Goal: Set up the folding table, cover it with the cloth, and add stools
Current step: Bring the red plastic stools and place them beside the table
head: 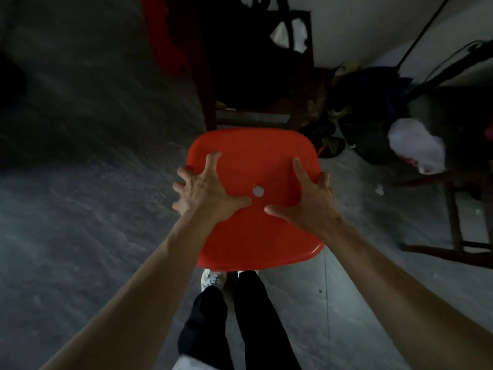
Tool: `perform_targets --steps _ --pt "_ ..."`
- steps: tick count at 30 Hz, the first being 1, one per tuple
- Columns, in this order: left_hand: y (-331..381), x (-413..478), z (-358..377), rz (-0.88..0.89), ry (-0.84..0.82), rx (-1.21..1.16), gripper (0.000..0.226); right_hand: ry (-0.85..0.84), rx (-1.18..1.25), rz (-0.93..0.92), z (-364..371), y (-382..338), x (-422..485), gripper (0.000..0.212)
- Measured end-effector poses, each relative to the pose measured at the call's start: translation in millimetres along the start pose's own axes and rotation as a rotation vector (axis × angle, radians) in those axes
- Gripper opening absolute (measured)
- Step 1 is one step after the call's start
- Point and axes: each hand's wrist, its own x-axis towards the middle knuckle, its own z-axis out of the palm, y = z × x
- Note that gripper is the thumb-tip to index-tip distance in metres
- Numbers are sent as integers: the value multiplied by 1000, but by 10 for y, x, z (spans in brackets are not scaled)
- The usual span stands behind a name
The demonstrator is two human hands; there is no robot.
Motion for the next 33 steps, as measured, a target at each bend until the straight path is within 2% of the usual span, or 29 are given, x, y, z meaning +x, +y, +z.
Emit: perform_targets --steps 9,18,26,33 --pt "585 -1073 -647 313 -67 103 114 222 205 228 -699 39 -1394 118" --pt "1057 -2139 -817 696 -170 209 111 515 359 480 -963 347 -2848 114" --pt "1471 -3184 -401 1007 -287 385 110 687 520 802 -823 902 -3998 112" --pt "1650 -4185 446 1214 -387 565 106 821 630 1061 -346 1622 -4826 109"
